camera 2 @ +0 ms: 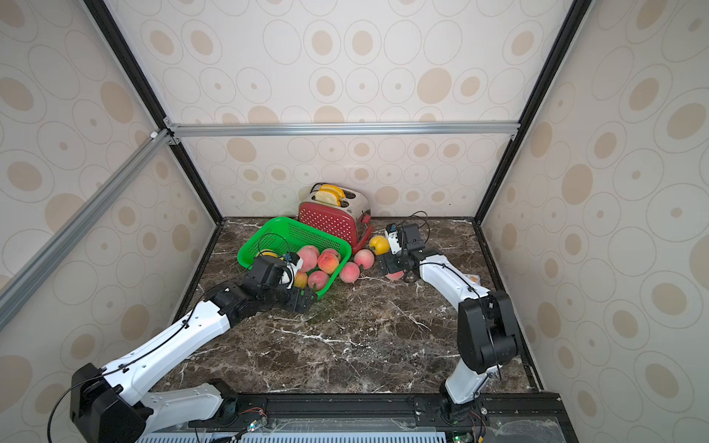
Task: Put the peaches into the basket
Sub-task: Pick up the peach from the center of the board.
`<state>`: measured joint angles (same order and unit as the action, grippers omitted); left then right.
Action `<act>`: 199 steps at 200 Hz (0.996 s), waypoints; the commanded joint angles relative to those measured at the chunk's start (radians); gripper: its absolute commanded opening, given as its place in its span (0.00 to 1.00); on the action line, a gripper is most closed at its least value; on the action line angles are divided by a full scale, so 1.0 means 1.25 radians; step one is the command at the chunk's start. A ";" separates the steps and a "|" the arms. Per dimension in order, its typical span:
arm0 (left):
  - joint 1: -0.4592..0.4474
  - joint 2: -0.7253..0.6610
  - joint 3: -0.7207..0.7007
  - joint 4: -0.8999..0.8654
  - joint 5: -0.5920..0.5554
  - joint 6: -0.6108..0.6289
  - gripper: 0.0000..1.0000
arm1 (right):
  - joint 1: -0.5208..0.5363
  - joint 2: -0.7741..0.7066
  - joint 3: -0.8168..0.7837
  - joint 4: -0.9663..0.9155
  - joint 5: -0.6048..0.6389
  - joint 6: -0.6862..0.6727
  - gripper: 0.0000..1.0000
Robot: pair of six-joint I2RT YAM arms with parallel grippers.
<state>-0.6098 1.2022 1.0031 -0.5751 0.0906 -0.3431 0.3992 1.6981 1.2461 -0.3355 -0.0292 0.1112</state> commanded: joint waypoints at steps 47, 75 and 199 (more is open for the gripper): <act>-0.019 0.044 0.053 0.043 0.025 0.022 0.99 | -0.038 0.096 0.049 -0.030 -0.008 0.037 0.98; -0.019 0.051 0.051 0.051 0.029 0.021 0.99 | -0.050 0.124 0.058 -0.031 -0.017 0.037 0.98; -0.019 0.050 0.052 0.053 0.017 0.018 0.99 | -0.066 0.164 0.055 -0.018 -0.079 0.054 0.83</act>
<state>-0.6250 1.2663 1.0328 -0.5159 0.1207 -0.3359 0.3244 1.8782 1.3014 -0.3454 -0.1074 0.1627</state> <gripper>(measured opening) 0.991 0.841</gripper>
